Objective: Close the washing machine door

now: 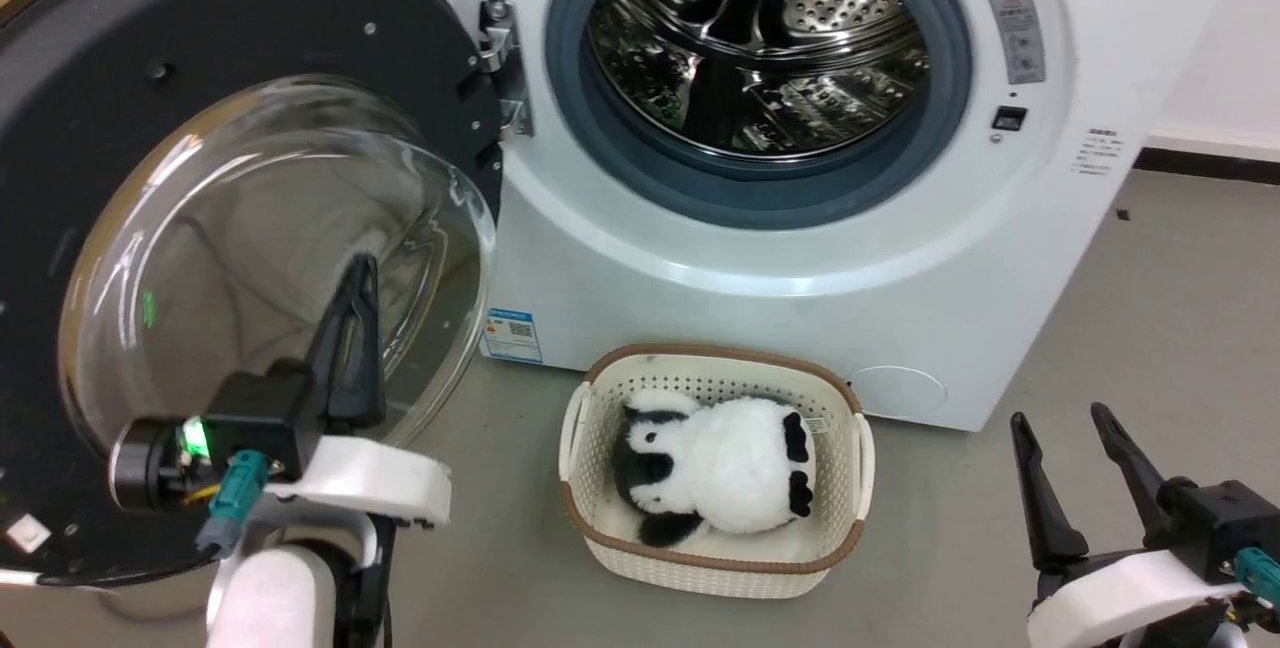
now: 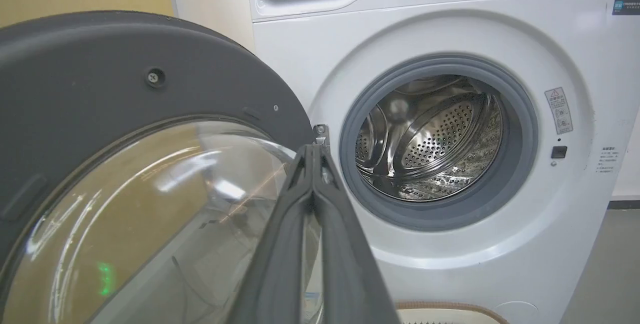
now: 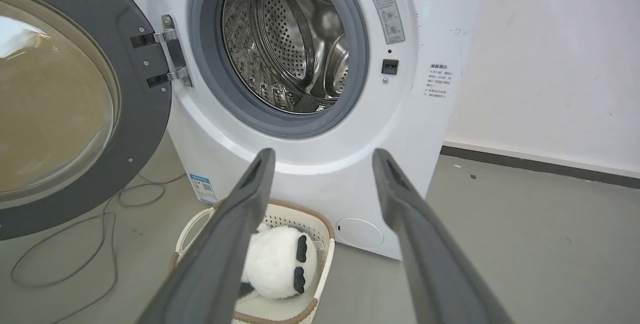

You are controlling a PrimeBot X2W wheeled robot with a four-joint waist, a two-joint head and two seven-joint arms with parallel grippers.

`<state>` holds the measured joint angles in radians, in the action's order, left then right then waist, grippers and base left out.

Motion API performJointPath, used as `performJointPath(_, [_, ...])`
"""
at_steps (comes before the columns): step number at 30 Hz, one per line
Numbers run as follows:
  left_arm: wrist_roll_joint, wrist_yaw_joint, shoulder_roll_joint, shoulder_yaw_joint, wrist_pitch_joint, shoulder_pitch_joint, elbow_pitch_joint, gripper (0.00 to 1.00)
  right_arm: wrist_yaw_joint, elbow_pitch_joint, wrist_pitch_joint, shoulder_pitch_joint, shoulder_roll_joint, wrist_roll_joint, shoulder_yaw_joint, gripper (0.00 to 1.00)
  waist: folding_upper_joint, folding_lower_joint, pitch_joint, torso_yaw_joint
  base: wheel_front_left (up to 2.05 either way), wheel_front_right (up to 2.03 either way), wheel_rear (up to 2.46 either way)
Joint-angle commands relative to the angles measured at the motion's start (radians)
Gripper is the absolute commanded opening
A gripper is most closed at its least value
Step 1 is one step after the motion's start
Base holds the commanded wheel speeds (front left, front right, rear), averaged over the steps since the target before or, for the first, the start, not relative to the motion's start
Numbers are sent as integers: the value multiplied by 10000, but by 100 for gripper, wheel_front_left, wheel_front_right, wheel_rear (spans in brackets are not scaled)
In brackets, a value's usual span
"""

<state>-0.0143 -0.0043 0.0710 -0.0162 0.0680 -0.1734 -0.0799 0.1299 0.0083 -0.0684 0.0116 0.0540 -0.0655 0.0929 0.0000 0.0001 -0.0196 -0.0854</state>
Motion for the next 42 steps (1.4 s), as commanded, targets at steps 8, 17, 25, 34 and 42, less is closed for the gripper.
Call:
performJointPath(8, [-221,-250,121,124,252,-1095,-437,0,3,47,-249,-202,-13,-206,255,100,0,-1,-160,-672,0,0,0])
performJointPath(17, [-739,-446,240,639,440,-2167,-679,0,3,50,-437,-344,-16,-264,449,100,0,-1,-381,-1446,0,0,0])
performJointPath(25, [-1468,-563,563,1572,607,-2843,-872,0,4,121,-604,-587,-19,-244,487,100,0,-1,-651,-1863,0,0,0])
performJointPath(34, [-2874,-666,1147,2683,795,-3192,-662,0,4,187,-792,-736,-21,-256,648,100,0,-1,-873,-2304,0,0,0])
performJointPath(42, [-4456,-754,1477,3772,962,-3253,-319,0,5,245,-959,-910,-24,-173,692,100,0,-1,-1173,-2705,-3,-3,-3])
